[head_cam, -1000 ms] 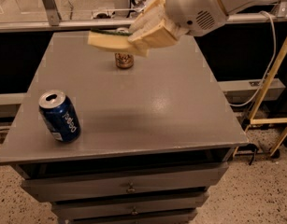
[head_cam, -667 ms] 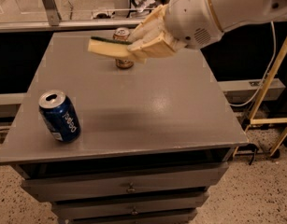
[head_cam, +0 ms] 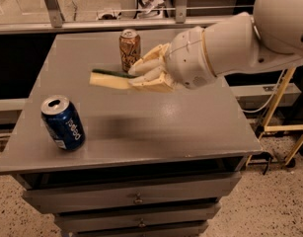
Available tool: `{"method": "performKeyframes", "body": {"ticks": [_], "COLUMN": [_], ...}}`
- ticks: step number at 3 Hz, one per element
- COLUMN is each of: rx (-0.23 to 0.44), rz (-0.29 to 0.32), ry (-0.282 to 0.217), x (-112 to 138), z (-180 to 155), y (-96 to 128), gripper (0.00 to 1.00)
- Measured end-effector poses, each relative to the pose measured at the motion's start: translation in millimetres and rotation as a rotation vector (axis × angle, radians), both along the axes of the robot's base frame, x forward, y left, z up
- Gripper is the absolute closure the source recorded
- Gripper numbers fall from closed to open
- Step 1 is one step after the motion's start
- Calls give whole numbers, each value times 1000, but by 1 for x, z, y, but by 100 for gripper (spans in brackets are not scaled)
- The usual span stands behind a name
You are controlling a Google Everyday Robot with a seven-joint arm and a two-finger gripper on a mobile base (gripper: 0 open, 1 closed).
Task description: Move sponge near pepsi can
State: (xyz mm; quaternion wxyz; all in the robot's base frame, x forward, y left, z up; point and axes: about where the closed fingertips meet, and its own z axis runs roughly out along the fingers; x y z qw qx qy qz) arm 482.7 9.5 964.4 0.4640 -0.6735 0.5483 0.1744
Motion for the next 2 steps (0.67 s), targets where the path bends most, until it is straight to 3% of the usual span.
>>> {"method": "performKeyframes", "body": {"ticks": [2], "rx": [10], "rz": [71], "ry": [-30], "x": [-9], "z": [-38], "y": [0], "gripper": [100]}}
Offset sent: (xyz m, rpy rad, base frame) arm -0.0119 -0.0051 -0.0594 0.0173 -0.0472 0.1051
